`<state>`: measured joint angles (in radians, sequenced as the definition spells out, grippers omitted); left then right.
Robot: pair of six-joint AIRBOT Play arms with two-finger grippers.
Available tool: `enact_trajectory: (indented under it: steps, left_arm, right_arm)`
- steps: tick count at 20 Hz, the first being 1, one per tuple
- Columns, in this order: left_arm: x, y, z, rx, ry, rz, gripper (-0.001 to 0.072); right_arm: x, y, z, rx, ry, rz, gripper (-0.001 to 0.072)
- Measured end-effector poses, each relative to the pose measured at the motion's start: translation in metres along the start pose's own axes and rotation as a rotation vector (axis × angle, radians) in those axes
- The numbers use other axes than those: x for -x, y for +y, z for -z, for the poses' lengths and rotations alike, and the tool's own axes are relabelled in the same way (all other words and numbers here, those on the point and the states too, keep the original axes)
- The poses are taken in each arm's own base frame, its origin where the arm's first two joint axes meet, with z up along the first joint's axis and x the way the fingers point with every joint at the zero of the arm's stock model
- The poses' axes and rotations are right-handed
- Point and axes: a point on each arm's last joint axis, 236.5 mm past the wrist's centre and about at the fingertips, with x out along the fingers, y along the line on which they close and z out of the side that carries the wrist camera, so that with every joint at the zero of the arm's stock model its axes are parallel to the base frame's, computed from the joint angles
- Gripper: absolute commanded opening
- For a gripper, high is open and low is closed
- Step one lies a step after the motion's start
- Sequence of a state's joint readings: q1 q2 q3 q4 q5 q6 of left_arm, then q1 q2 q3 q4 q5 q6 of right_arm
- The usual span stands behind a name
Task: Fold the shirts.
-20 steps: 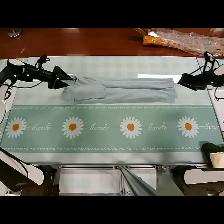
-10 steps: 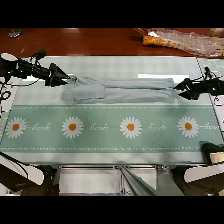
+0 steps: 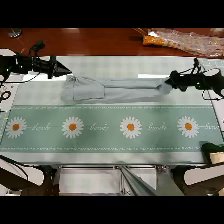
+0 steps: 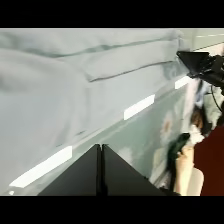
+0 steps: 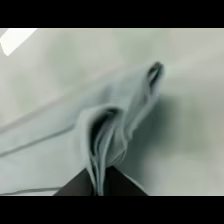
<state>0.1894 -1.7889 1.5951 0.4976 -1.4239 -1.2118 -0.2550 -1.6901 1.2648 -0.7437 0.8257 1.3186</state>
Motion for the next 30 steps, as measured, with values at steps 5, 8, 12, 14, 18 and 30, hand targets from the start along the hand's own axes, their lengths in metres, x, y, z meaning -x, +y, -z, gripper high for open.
enact_trajectory:
  steps: [5, 8, 12, 14, 18, 30]
  left_arm:
    - [-0.017, -0.090, 0.000, -0.185, -0.056, 0.113, 0.0018]
    - [-0.054, -0.131, 0.010, -0.263, -0.059, 0.129, 0.0016]
    - [-0.089, -0.155, 0.023, -0.299, -0.066, 0.077, 0.0016]
    - [-0.091, -0.162, 0.026, -0.318, -0.073, 0.062, 0.0016]
    - [-0.075, -0.169, 0.023, -0.344, -0.103, 0.044, 0.0016]
    - [-0.158, -0.142, 0.163, -0.448, 0.260, -0.159, 0.0017]
  right_arm:
    - [0.073, 0.078, -0.007, 0.188, -0.102, -0.037, 0.0013]
    - [0.110, 0.114, 0.013, 0.293, -0.116, -0.002, 0.0013]
    - [0.153, 0.146, 0.045, 0.385, -0.123, 0.048, 0.0013]
    - [0.171, 0.152, 0.059, 0.414, -0.122, 0.078, 0.0013]
    - [0.194, 0.145, 0.077, 0.444, -0.104, 0.148, 0.0014]
    - [0.213, 0.136, 0.089, 0.444, -0.090, 0.203, 0.0014]
